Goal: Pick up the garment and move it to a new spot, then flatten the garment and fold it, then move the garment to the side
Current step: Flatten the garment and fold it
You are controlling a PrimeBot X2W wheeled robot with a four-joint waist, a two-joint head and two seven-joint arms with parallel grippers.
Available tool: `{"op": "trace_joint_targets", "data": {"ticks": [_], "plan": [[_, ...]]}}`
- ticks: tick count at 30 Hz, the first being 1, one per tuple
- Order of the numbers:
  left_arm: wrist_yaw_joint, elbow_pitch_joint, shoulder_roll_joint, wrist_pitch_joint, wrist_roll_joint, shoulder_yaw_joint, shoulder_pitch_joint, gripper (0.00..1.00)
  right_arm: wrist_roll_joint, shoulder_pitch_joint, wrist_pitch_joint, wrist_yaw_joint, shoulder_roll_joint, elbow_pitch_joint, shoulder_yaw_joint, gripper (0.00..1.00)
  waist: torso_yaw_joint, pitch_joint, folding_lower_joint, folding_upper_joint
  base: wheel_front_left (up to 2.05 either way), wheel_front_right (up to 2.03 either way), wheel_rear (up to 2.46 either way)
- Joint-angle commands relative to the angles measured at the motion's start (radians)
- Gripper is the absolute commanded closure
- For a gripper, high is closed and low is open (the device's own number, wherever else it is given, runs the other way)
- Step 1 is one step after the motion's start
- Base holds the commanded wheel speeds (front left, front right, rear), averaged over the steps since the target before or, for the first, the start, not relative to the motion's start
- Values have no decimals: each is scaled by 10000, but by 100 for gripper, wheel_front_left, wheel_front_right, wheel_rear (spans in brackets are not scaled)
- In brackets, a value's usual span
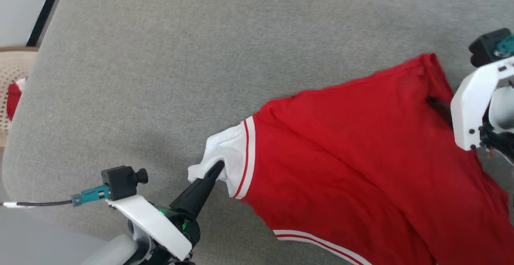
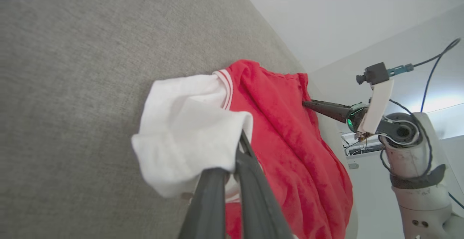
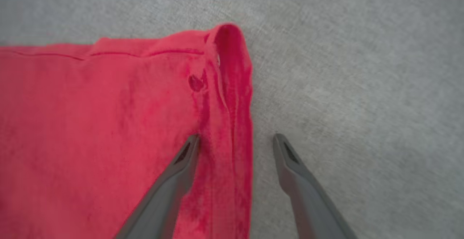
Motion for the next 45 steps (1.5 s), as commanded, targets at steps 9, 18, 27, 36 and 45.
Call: {"op": "trace_joint_targets", "data": {"ticks": [9,18,27,36,45], "plan": [[7,225,-108,-11,-9,-365,-566,100,569,-553,125,2,-68,1389,1269,100,140,53,0,0,0,0,0],[7,1067,172,-14,273,200,-2167,100,528,-1808,-1818,-1,88,1869,-257,100,-745,-63,0,0,0,0,0],[7,2390,638,509,-323,1167,-5661,100,-400,-4187,-3236,-3,728,2432,-1955,100,-2139,773,0,0,0,0,0],[16,4203,692,1002,-840,2599,-9439,100,-1772,-7001,-4740,-26,1955,3555,-3359,100,-2993,1422,0,0,0,0,0],[16,4267,640,836,-721,3008,-11596,100,-2424,-8419,-6827,-26,2423,4441,-3732,100,-3210,1112,0,0,0,0,0]]}}
